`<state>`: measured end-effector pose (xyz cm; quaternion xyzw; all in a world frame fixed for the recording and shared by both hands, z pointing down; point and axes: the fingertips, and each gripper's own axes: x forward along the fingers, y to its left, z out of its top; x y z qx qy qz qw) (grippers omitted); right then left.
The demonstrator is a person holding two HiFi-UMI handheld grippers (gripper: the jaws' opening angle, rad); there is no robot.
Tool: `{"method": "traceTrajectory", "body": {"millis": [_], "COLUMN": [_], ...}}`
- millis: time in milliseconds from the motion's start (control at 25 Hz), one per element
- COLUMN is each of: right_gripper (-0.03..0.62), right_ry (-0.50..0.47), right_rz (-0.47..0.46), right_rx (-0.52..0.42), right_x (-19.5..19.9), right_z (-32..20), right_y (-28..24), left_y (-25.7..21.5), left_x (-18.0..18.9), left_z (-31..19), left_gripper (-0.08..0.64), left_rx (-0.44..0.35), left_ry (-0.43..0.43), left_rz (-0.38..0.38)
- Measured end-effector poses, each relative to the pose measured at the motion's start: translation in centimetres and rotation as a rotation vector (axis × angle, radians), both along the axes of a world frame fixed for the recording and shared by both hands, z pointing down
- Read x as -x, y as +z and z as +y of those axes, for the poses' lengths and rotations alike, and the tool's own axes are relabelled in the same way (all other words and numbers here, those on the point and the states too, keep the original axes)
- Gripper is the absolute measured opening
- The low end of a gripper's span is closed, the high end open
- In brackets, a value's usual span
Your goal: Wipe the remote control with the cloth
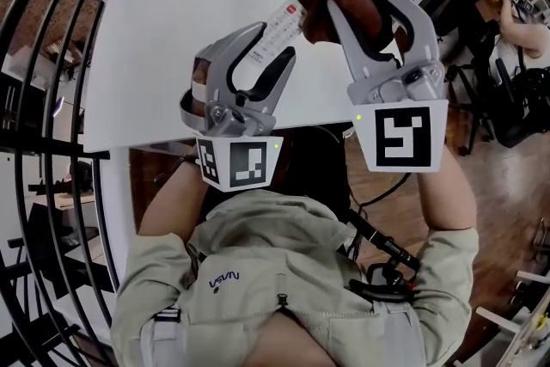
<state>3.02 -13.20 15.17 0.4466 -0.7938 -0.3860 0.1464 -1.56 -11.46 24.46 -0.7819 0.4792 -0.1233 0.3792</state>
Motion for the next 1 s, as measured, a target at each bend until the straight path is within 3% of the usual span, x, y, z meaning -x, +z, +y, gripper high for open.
{"method": "traceTrajectory", "body": {"millis": [120,280,440,560,680,800,840,1000], "right_gripper": [0.121,0.121,0.121,0.121,0.121,0.123,0.123,0.123], "right_ry": [0.018,-0.106,-0.238,-0.260,-0.192,-0.098,-0.078,-0.071], "right_rz": [0.069,0.134,0.105,0.058,-0.074,-0.287,-0.329,-0.386], "right_rx": [0.043,0.153,0.238,0.225,0.171,0.109,0.089,0.090], "right_x": [0.1,3.1,5.5,5.0,2.2,-1.6,-2.6,-4.5], "right_z": [-0.5,1.1,2.7,2.6,1.1,-0.7,-1.3,-3.1], "right_y": [1.5,5.0,6.3,5.6,3.5,0.6,-0.1,-0.3], "left_y": [0.2,0.1,-0.1,-0.5,-1.3,-2.3,-2.7,-3.7], "left_x": [-0.3,-0.5,-0.1,0.1,0.5,1.6,2.0,2.7], "left_z": [0.0,-0.4,-1.0,-1.4,-1.6,-1.9,-1.9,-2.1], "left_gripper": [0.242,0.242,0.242,0.242,0.242,0.242,0.242,0.242], "left_rx": [-0.003,0.005,0.035,0.076,0.148,0.277,0.299,0.314], "left_ry": [0.003,0.007,0.017,0.049,0.111,0.169,0.190,0.272], "left_rz": [-0.008,-0.008,0.019,0.065,0.184,0.452,0.503,0.555]}}
